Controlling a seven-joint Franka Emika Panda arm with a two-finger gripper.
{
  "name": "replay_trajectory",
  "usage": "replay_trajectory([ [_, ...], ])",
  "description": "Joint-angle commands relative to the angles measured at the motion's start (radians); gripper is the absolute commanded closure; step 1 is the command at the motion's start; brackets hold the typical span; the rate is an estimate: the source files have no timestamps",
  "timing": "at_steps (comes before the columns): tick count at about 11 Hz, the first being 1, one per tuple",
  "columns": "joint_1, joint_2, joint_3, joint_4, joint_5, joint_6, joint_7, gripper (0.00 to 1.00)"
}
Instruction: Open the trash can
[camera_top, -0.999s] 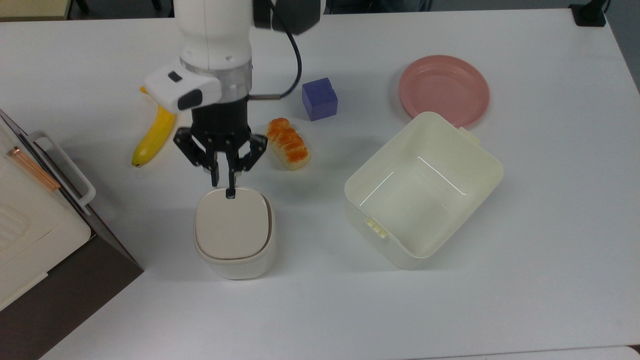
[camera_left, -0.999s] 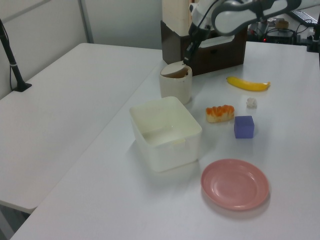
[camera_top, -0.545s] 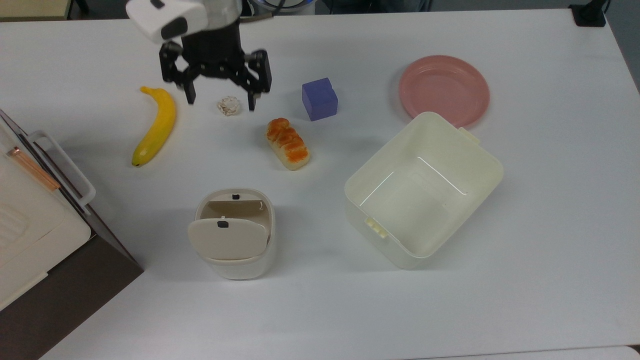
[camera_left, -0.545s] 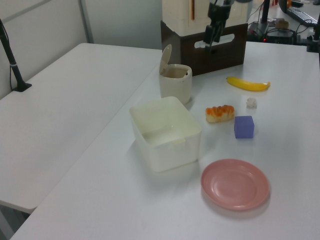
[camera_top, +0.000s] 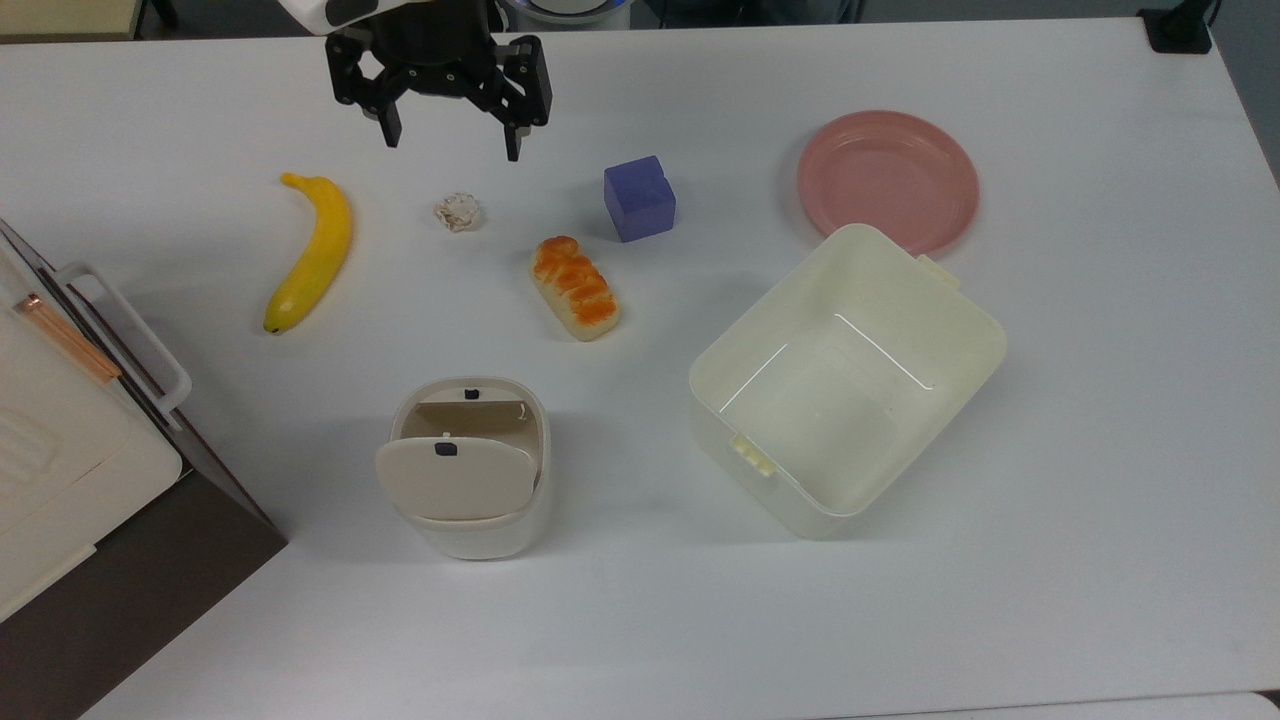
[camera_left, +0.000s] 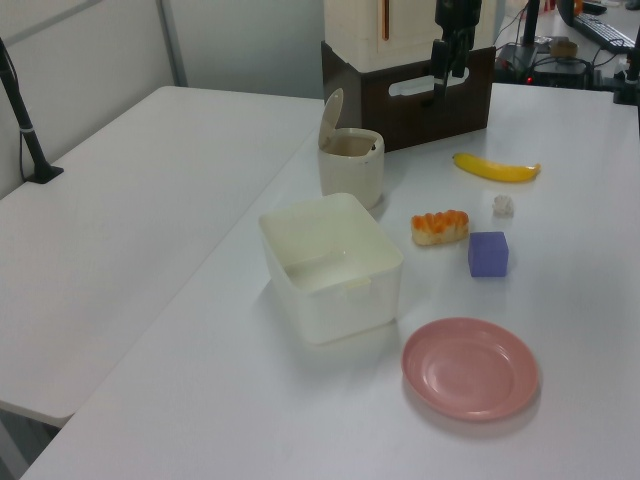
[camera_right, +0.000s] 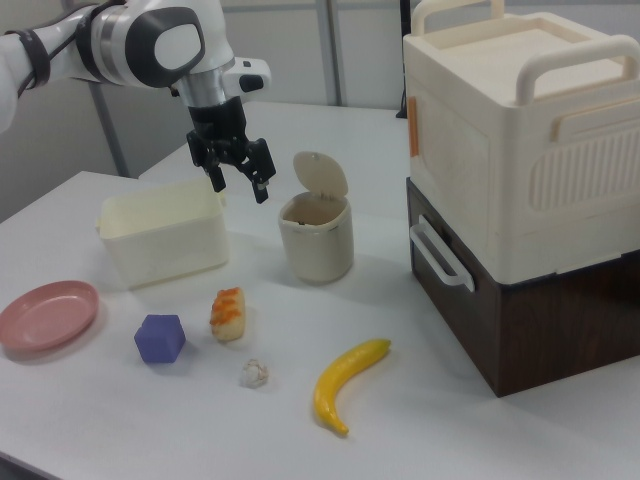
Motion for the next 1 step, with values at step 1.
replay_trajectory([
  [1, 0.014, -0.024, -0.002, -0.017, 0.008, -0.034, 0.023, 0.00],
])
